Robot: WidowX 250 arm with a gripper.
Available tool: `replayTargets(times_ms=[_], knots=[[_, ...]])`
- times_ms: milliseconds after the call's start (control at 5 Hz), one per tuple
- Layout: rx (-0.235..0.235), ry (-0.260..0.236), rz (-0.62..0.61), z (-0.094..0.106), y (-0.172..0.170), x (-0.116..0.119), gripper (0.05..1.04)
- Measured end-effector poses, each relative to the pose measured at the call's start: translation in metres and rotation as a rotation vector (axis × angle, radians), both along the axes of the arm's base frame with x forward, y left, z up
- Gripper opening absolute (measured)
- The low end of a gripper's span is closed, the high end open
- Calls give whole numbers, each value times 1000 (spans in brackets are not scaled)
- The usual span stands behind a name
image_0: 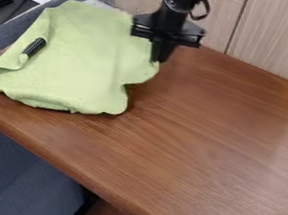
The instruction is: Unfold cloth from center to top right
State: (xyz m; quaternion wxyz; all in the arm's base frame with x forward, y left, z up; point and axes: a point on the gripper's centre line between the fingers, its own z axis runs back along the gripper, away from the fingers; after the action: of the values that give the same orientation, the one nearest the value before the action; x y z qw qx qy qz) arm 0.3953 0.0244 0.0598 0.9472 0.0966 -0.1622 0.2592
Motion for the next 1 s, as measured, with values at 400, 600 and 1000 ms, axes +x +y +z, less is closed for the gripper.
replayTargets(times_ms=[400, 600, 1000], knots=[[11, 24, -8, -28, -5, 13, 79], [-1, 28, 4, -29, -6, 12, 230], [3, 30, 30, -25, 3, 9, 795]])
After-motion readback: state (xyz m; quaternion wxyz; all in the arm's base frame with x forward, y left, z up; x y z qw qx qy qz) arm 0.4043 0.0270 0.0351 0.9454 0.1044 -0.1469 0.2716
